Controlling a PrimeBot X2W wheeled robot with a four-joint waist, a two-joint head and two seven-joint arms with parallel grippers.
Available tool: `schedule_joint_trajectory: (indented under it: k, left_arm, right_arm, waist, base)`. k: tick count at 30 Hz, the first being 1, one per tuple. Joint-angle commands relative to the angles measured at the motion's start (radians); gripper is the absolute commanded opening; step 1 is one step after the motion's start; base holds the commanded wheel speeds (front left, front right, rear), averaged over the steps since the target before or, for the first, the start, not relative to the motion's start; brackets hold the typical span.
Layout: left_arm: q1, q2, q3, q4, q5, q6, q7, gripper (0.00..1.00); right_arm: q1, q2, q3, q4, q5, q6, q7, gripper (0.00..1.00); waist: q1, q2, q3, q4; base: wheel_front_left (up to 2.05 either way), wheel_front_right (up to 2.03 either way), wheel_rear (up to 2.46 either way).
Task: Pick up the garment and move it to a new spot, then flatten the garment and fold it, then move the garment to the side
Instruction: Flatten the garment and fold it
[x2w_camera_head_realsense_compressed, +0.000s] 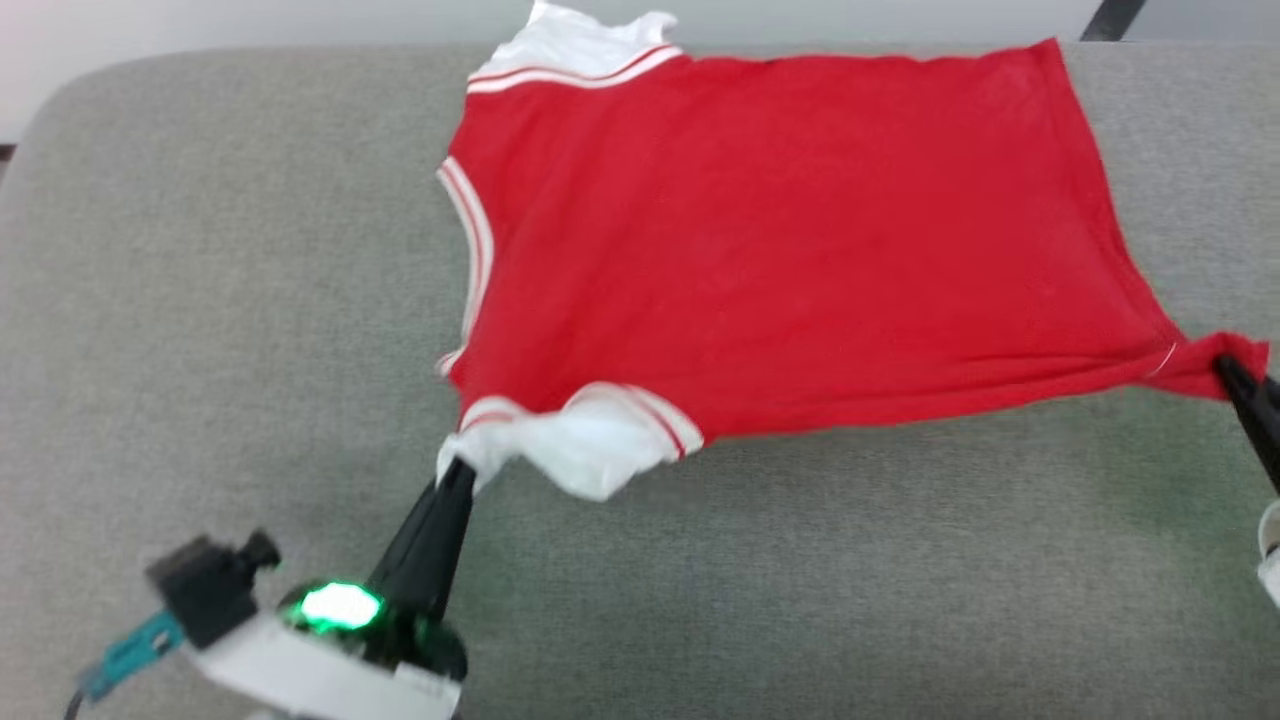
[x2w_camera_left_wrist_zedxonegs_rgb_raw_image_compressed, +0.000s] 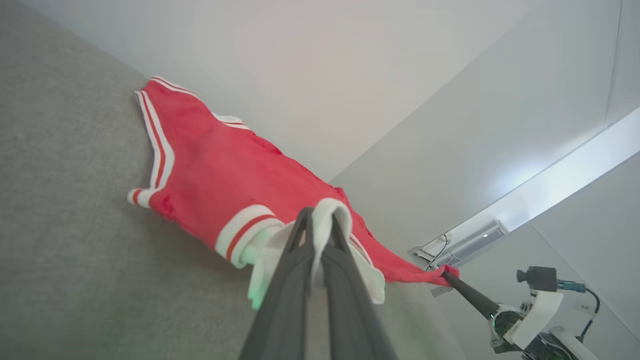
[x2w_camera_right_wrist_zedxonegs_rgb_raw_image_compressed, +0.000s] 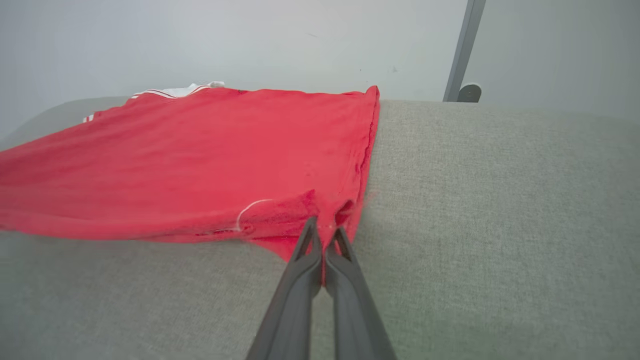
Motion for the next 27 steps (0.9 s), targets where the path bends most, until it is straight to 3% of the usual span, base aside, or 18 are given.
schedule_joint_trajectory:
  k: [1, 9, 14, 20, 27]
  left_arm:
    - [0.055, 0.015, 0.012, -0.037, 0.013, 0.002, 0.001, 0.0]
    - [0.243, 0.055, 0.064, -0.203, 0.028, 0.036, 0.001, 0.0]
    - [0.273, 0.066, 0.067, -0.267, 0.041, 0.051, 0.005, 0.0]
    - [0.16, 0.055, 0.046, -0.261, 0.032, 0.039, 0.043, 0.0]
    - [-0.074, 0.034, 0.034, -0.134, 0.0, 0.012, 0.091, 0.0]
  right_arm:
    - [0.059, 0.026, -0.053, -0.059, -0.034, -0.001, 0.03, 0.0]
    - [0.268, 0.165, -0.248, -0.322, -0.141, -0.001, 0.153, 0.0]
    - [0.314, 0.214, -0.295, -0.402, -0.16, -0.001, 0.2, 0.0]
    - [0.266, 0.237, -0.318, -0.415, -0.181, -0.001, 0.232, 0.0]
    - [0.117, 0.237, -0.287, -0.35, -0.172, -0.001, 0.258, 0.0]
  waist:
    - [0.0, 0.0, -0.001, -0.029]
    - [0.0, 0.0, 0.006, -0.052]
    - [0.0, 0.0, 0.017, -0.05]
    - [0.0, 0.0, 0.046, -0.03]
    - [0.0, 0.0, 0.121, -0.024]
  base:
    - [0.0, 0.0, 0.0]
    - [0.0, 0.0, 0.0]
    - [0.0, 0.0, 0.0]
    - [0.0, 0.0, 0.0]
    - [0.0, 0.0, 0.0]
